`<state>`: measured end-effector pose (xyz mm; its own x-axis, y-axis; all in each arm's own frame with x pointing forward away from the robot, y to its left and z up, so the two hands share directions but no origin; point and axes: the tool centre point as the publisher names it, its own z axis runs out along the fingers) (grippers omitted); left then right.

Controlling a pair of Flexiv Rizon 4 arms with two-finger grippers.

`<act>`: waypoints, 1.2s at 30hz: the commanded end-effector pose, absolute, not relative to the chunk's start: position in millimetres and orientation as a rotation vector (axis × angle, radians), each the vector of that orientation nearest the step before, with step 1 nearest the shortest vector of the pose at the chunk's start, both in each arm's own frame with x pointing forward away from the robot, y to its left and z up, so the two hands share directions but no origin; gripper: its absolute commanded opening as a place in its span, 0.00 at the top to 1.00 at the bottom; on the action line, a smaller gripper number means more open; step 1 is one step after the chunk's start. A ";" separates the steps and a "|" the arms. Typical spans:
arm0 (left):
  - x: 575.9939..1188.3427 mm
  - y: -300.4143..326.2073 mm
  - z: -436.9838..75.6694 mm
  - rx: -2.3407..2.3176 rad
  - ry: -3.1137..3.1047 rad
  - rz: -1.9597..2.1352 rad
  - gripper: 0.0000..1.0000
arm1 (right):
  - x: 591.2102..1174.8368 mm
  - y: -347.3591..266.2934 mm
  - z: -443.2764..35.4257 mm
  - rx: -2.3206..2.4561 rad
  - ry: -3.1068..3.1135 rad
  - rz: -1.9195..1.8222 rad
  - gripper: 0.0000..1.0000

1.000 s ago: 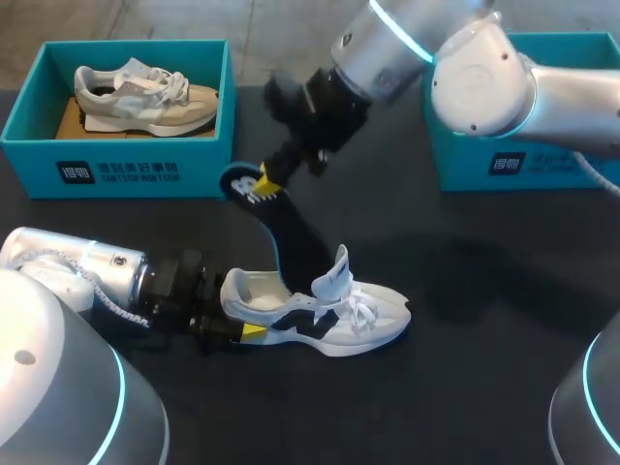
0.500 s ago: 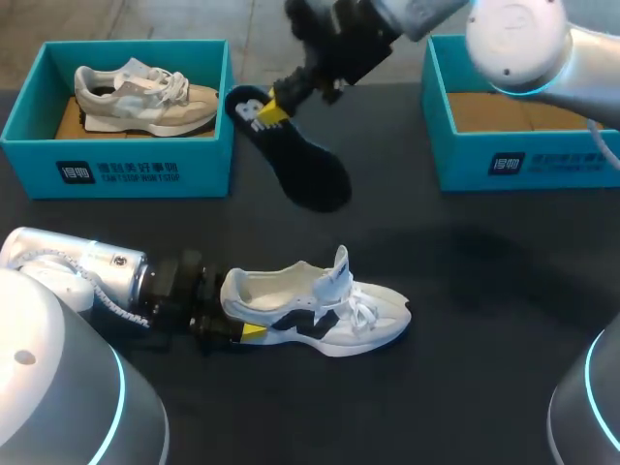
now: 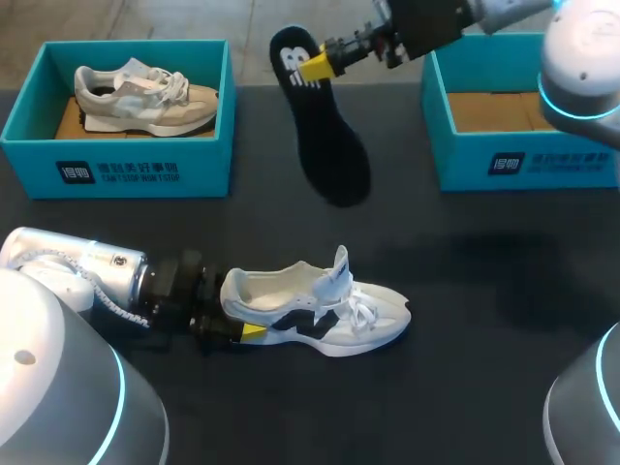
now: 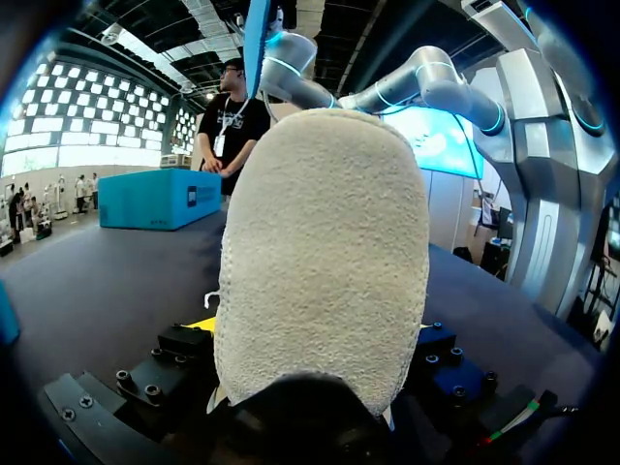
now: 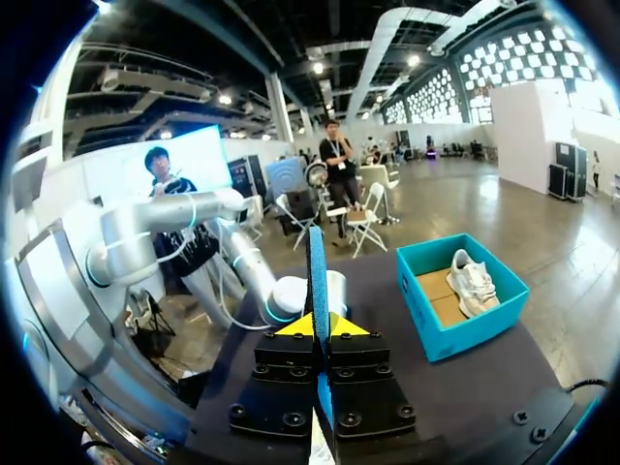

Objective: Take the shoe out of the shoebox, open the shoe tongue, remove and reinsert the insole, then place the shoe into the shoebox

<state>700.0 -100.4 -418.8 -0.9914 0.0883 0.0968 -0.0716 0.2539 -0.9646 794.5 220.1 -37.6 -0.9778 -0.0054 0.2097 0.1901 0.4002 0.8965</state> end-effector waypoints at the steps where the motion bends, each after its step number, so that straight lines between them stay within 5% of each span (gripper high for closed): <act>1: 700.7 -100.4 -421.7 -0.016 -2.381 1.842 1.00 | 790.7 214.0 -36.6 -0.171 -2.478 -1.623 1.00; 12: 700.7 -100.4 -421.7 -0.016 -2.381 1.842 1.00 | 791.7 216.7 -34.7 -0.178 -2.465 -1.645 1.00; 23: 700.7 -100.4 -421.7 -0.016 -2.381 1.842 1.00 | 762.4 188.3 30.8 -0.250 -2.399 -1.808 1.00; 36: 700.7 -100.4 -421.7 -0.016 -2.381 1.842 1.00 | 725.3 164.2 49.5 -0.365 -2.356 -1.731 1.00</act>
